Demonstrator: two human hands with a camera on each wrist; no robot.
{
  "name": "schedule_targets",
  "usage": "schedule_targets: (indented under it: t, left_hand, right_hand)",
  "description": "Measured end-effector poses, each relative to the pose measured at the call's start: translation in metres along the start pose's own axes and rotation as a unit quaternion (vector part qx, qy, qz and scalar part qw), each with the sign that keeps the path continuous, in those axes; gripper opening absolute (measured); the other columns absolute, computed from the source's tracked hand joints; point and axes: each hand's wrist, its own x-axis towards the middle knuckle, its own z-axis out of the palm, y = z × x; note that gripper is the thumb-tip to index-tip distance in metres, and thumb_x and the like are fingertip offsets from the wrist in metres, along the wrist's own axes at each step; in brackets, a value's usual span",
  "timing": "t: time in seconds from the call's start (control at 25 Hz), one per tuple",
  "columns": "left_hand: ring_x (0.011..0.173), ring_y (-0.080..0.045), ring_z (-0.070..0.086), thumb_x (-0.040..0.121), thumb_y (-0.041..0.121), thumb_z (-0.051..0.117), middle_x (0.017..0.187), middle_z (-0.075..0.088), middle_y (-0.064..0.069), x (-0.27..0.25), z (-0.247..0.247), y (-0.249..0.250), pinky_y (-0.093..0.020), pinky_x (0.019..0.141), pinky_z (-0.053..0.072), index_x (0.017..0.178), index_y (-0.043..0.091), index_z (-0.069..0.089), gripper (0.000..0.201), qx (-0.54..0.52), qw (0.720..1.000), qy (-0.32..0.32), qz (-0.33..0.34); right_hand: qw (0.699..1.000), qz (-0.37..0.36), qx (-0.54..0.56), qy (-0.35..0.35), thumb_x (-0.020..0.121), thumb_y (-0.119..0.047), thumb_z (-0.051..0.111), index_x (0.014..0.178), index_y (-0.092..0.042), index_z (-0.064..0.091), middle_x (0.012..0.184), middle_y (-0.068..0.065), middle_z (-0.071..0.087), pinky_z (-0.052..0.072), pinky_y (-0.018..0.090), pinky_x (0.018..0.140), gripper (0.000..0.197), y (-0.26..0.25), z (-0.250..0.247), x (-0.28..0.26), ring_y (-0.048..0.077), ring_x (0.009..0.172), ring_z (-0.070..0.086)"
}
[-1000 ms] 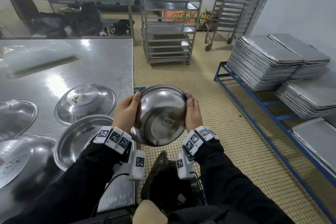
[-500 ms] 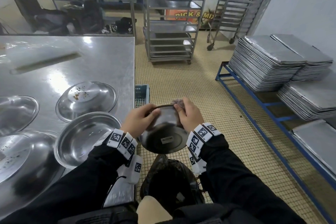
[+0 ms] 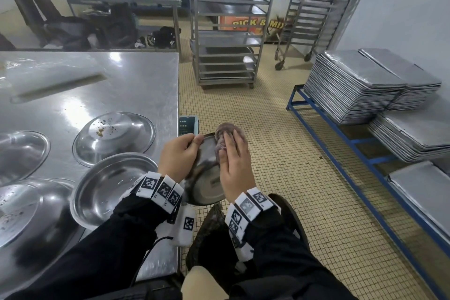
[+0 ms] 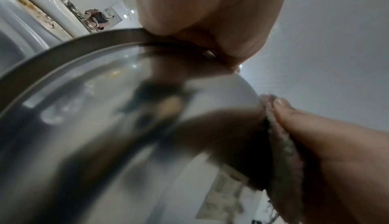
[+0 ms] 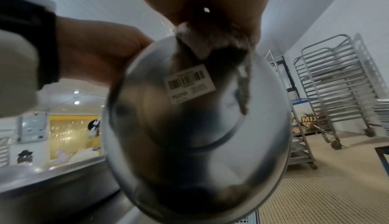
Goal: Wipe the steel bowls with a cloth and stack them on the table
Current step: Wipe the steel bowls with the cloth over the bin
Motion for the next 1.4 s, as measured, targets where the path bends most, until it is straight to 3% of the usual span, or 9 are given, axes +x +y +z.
schedule_targets:
  t: [0.2, 0.32, 0.48, 0.64, 0.8, 0.96, 1.08, 1.2, 1.4]
  left_hand:
    - [0.049, -0.023, 0.043, 0.099, 0.035, 0.048, 0.052, 0.046, -0.006, 0.005, -0.012, 0.003, -0.042, 0.050, 0.039, 0.070, 0.007, 0.057, 0.041, -0.079, 0.996, 0.024, -0.032]
    - [0.051, -0.026, 0.043, 0.099, 0.034, 0.048, 0.054, 0.047, -0.009, 0.006, -0.014, 0.008, -0.048, 0.052, 0.044, 0.069, 0.008, 0.055, 0.041, -0.095, 0.994, 0.037, -0.033]
    - [0.050, -0.020, 0.043, 0.099, 0.031, 0.048, 0.056, 0.050, -0.008, -0.003, -0.009, 0.022, -0.035, 0.051, 0.038, 0.076, 0.004, 0.060, 0.038, -0.073, 0.996, 0.037, 0.016]
    - [0.048, -0.020, 0.042, 0.099, 0.031, 0.049, 0.052, 0.048, -0.005, -0.007, -0.008, 0.032, -0.035, 0.046, 0.036, 0.074, 0.006, 0.060, 0.037, -0.105, 0.993, 0.035, 0.035]
    - [0.049, -0.014, 0.038, 0.099, 0.033, 0.049, 0.049, 0.042, 0.008, -0.003, -0.012, 0.023, -0.029, 0.049, 0.031, 0.067, 0.012, 0.055, 0.038, -0.179, 0.981, 0.070, -0.025]
    - [0.069, -0.022, 0.055, 0.099, 0.034, 0.048, 0.072, 0.060, -0.015, -0.008, -0.011, 0.003, -0.037, 0.068, 0.046, 0.086, 0.007, 0.064, 0.035, -0.207, 0.975, 0.057, -0.063]
    - [0.078, -0.012, 0.057, 0.100, 0.018, 0.046, 0.083, 0.063, -0.001, -0.014, -0.013, -0.004, -0.028, 0.073, 0.044, 0.088, 0.023, 0.063, 0.020, -0.171, 0.984, 0.024, -0.048]
    - [0.089, -0.009, 0.059, 0.095, -0.001, 0.047, 0.099, 0.063, 0.004, -0.018, -0.017, -0.003, -0.020, 0.074, 0.047, 0.098, 0.034, 0.058, 0.037, -0.154, 0.987, -0.046, -0.024]
    - [0.085, -0.010, 0.062, 0.097, 0.022, 0.053, 0.091, 0.066, 0.002, -0.017, -0.010, 0.013, -0.019, 0.075, 0.049, 0.105, 0.019, 0.063, 0.014, -0.068, 0.994, -0.089, 0.021]
  right_hand:
    - [0.972, 0.174, 0.154, 0.031, 0.102, -0.036, 0.028, 0.143, -0.024, 0.037, 0.141, -0.002, 0.046, 0.035, 0.015, 0.092, 0.044, 0.018, -0.018, 0.010, 0.013, 0.126, 0.045]
    - [0.976, 0.159, 0.140, 0.051, 0.101, -0.036, 0.029, 0.145, -0.026, 0.033, 0.145, -0.002, 0.042, 0.038, 0.020, 0.096, 0.045, 0.016, -0.018, -0.001, 0.012, 0.124, 0.047]
    - [0.995, -0.009, 0.059, 0.077, 0.099, -0.038, 0.027, 0.146, -0.022, 0.029, 0.156, -0.003, 0.016, 0.022, 0.038, 0.116, 0.050, -0.011, -0.012, 0.002, 0.018, 0.145, 0.011]
    - [0.988, 0.067, 0.072, 0.119, 0.100, -0.038, 0.027, 0.145, -0.024, 0.032, 0.154, -0.002, 0.025, 0.025, 0.043, 0.115, 0.047, -0.011, -0.027, 0.024, 0.018, 0.142, 0.021]
    - [0.918, 0.247, 0.292, 0.107, 0.100, -0.046, 0.026, 0.130, -0.040, 0.045, 0.133, -0.005, 0.051, 0.046, 0.043, 0.098, 0.036, 0.019, -0.035, 0.015, 0.019, 0.117, 0.052]
    - [0.898, 0.289, 0.319, 0.090, 0.100, -0.045, 0.029, 0.120, -0.030, 0.047, 0.112, -0.004, 0.059, 0.045, 0.019, 0.060, 0.032, 0.025, -0.039, 0.002, 0.009, 0.082, 0.056]
    - [0.919, 0.267, 0.278, 0.080, 0.098, -0.045, 0.034, 0.114, -0.023, 0.049, 0.093, -0.014, 0.057, 0.037, 0.016, 0.061, 0.031, 0.027, -0.053, 0.003, -0.002, 0.080, 0.051]
    - [0.956, 0.205, 0.200, 0.056, 0.098, -0.041, 0.038, 0.110, -0.023, 0.053, 0.091, -0.018, 0.056, 0.038, 0.010, 0.063, 0.026, 0.028, -0.061, 0.011, -0.004, 0.081, 0.052]
    - [0.996, 0.068, 0.060, 0.007, 0.098, -0.031, 0.043, 0.106, -0.009, 0.055, 0.090, -0.011, 0.055, 0.037, 0.004, 0.059, 0.027, 0.017, -0.061, 0.027, 0.004, 0.077, 0.051]
